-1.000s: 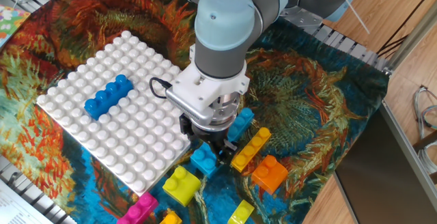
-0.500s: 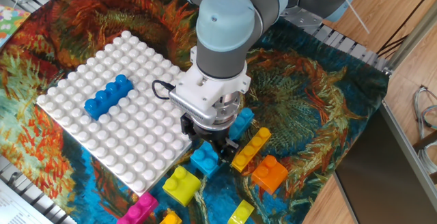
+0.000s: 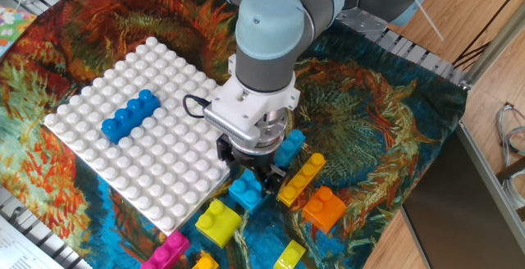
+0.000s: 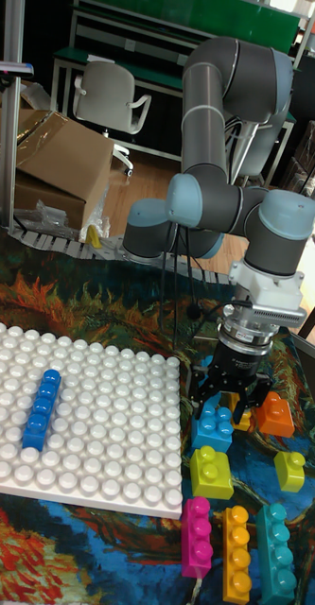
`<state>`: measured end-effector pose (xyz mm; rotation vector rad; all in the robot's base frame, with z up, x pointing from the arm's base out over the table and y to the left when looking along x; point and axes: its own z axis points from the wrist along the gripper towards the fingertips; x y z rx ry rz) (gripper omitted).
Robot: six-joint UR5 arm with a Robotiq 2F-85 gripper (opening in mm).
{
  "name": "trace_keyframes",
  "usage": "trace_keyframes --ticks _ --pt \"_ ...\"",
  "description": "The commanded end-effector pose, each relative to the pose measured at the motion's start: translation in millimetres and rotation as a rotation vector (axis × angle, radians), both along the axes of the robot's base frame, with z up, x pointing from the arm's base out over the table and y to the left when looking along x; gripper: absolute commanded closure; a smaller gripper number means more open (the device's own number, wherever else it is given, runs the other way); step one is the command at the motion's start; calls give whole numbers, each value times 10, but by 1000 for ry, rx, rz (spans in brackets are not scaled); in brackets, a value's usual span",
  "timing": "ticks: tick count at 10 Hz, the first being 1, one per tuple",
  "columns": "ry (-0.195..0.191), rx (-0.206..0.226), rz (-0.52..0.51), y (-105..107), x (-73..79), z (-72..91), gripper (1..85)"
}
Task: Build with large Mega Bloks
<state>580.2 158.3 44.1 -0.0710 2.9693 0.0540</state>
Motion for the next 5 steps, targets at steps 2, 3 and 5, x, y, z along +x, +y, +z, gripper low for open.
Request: trace_keyframes --ticks 2,3,5 --pt "-3 11 1 42 48 -42 193" --pt "-3 9 1 40 55 -67 190" --pt "-2 9 -8 38 60 -81 170"
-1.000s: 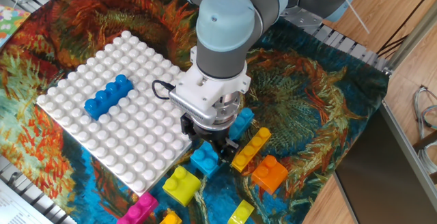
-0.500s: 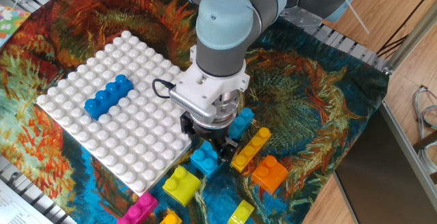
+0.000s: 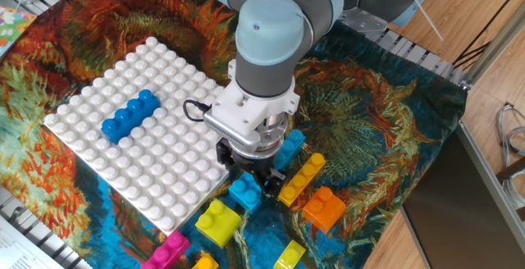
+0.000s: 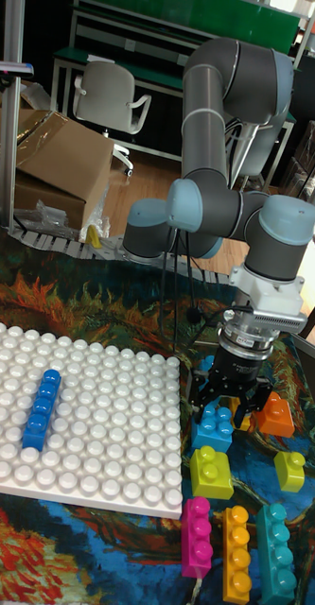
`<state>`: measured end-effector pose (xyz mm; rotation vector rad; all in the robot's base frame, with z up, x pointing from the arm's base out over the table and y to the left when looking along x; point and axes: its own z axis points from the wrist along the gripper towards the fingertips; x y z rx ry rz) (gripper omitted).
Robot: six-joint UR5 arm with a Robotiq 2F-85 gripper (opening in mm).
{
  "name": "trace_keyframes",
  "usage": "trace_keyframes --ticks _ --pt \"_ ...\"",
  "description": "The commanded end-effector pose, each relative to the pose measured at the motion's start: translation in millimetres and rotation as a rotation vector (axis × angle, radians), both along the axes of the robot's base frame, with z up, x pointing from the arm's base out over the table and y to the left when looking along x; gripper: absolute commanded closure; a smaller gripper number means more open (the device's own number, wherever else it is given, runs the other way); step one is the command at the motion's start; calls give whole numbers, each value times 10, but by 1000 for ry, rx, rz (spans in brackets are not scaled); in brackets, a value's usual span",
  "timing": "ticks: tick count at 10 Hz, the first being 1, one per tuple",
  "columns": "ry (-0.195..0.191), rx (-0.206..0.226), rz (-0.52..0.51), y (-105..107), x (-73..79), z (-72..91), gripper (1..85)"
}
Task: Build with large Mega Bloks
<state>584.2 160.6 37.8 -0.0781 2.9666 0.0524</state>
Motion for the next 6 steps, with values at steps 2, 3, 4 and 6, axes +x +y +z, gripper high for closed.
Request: trace_keyframes --ticks 2,3,4,6 --pt "16 1 -30 -22 -21 -25 133" --pt "19 0 -30 -29 -30 -35 130" --pt "19 -2 -31 -36 -31 -40 130" --pt "56 -3 -34 -25 -118 -26 130"
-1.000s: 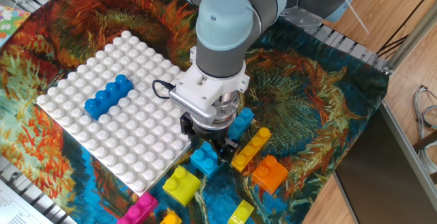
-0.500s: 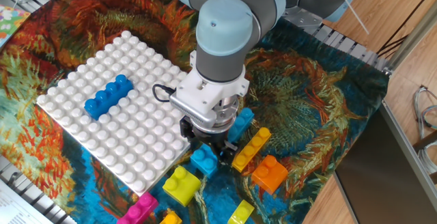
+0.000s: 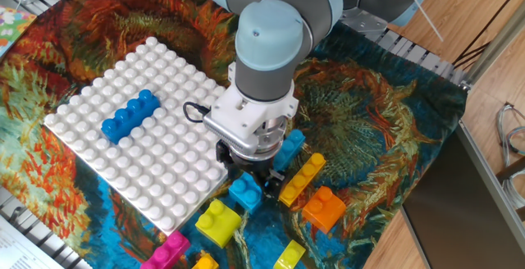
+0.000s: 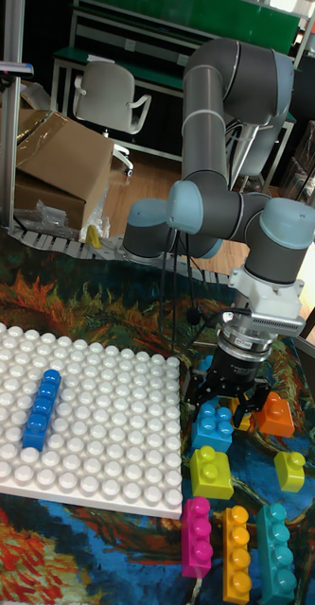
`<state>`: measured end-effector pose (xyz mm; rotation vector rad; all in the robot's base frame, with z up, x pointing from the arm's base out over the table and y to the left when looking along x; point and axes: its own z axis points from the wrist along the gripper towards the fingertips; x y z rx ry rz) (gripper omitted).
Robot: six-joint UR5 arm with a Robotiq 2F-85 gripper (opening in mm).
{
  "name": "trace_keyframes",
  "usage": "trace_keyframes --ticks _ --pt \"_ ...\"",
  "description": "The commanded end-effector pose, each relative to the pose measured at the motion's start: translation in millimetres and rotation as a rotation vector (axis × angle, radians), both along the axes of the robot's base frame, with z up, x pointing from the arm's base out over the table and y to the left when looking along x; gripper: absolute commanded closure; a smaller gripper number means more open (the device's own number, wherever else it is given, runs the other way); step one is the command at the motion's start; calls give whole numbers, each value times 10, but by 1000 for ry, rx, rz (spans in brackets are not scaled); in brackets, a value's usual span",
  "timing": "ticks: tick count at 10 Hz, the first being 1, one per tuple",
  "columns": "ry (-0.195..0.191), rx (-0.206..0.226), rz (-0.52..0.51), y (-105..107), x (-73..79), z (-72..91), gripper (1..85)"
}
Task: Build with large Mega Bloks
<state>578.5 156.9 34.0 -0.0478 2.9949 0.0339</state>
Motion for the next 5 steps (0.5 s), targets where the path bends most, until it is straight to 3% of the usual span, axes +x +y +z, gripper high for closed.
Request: trace_keyframes --ticks 1,5 --pt "33 7 -14 14 -69 4 127" --pt "61 1 -17 15 -122 -2 120"
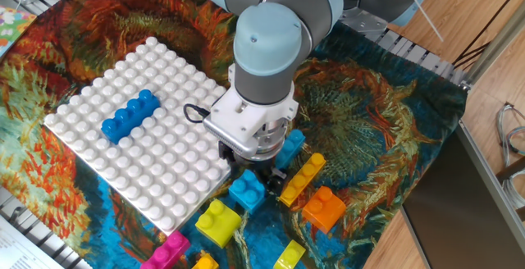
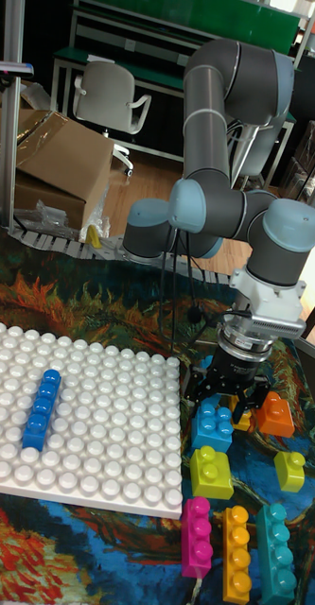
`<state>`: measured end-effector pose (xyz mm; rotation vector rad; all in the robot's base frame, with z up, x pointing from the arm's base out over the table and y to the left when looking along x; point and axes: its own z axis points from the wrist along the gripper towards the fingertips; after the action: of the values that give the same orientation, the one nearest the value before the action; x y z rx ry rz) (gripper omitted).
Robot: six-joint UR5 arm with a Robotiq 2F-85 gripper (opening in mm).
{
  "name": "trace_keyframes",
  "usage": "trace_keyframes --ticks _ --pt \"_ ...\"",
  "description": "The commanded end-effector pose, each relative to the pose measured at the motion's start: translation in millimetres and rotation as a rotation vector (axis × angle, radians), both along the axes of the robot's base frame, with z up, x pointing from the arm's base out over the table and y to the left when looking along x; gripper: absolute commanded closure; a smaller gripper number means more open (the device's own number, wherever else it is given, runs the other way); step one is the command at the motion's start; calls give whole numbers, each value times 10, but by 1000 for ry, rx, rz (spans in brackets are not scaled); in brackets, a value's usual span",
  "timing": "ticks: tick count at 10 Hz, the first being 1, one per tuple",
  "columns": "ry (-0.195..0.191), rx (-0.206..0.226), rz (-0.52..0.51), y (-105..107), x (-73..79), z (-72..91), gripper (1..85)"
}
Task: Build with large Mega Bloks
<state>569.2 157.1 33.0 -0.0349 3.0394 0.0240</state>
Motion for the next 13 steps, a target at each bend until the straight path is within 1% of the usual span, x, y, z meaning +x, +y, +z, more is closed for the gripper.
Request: trace_keyframes --ticks 1,3,5,6,7,9,10,11,12,13 --pt "18 5 -8 12 -26 12 120" --pt "27 0 -8 37 3 33 120" --pt "18 2 1 53 39 30 123" --pt "7 6 5 64 65 28 133" --pt "-4 16 7 88 94 21 147" --pt "-16 14 16 88 130 4 210" --pt "-18 13 17 85 137 -3 283" --pt "-10 13 11 89 120 0 447" --pt "-6 21 -4 95 102 35 697" --pt "-3 43 -18 131 75 95 823"
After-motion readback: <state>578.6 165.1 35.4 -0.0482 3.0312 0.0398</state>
